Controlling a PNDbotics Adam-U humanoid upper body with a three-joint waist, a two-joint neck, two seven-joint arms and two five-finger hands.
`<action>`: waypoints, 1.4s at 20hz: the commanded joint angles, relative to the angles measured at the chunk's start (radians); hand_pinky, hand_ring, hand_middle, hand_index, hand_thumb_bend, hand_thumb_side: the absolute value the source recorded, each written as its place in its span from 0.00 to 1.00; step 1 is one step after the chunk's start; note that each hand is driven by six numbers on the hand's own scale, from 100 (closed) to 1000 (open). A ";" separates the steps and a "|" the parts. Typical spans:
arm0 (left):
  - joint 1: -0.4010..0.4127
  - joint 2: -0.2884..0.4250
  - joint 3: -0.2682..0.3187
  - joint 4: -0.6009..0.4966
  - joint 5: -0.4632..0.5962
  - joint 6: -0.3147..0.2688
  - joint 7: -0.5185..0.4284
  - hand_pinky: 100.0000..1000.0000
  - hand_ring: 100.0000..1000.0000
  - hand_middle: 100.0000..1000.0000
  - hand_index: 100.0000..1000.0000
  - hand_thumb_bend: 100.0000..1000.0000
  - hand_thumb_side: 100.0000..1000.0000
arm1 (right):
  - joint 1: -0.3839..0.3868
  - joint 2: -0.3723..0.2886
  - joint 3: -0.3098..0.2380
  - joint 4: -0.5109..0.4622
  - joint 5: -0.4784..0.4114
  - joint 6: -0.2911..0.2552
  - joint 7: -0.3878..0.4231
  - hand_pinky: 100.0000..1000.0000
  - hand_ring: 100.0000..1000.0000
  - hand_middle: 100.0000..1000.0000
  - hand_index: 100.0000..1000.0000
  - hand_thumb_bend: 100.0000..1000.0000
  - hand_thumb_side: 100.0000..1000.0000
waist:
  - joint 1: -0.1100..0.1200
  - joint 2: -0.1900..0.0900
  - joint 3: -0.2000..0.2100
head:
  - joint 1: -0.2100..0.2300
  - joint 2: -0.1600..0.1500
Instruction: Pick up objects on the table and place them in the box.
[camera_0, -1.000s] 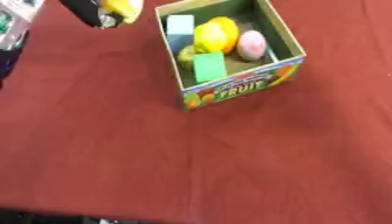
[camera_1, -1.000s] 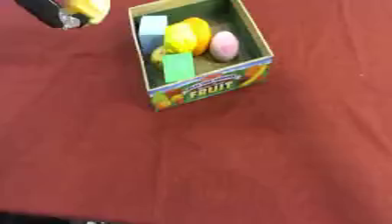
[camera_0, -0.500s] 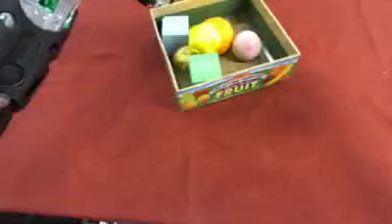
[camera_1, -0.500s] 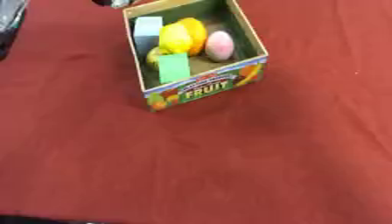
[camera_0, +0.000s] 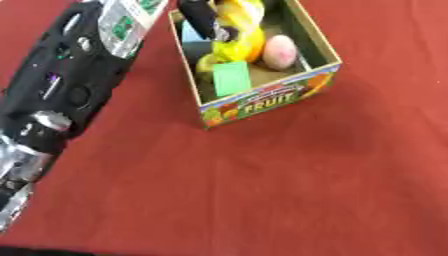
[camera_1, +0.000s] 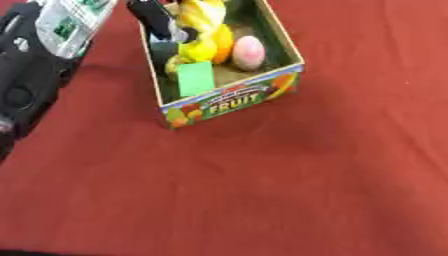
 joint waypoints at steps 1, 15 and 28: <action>-0.013 0.010 0.009 0.010 -0.020 -0.031 -0.008 0.81 0.78 0.76 0.89 0.43 0.03 | -0.009 -0.022 -0.008 -0.015 -0.006 -0.001 0.003 0.75 0.65 0.58 0.69 0.00 0.45 | -0.007 -0.023 0.000 | -0.005 -0.007; 0.015 0.082 0.130 -0.175 0.081 -0.024 0.105 0.75 0.67 0.64 0.77 0.06 0.04 | 0.004 -0.017 -0.017 -0.015 -0.017 -0.002 -0.003 0.75 0.65 0.58 0.69 0.00 0.44 | -0.025 -0.057 0.022 | -0.019 0.006; 0.548 0.301 0.371 -0.832 0.488 0.047 0.942 0.73 0.61 0.59 0.77 0.00 0.29 | -0.011 0.002 -0.031 -0.015 -0.034 -0.015 -0.020 0.75 0.66 0.58 0.69 0.00 0.45 | -0.052 -0.072 0.062 | -0.050 0.018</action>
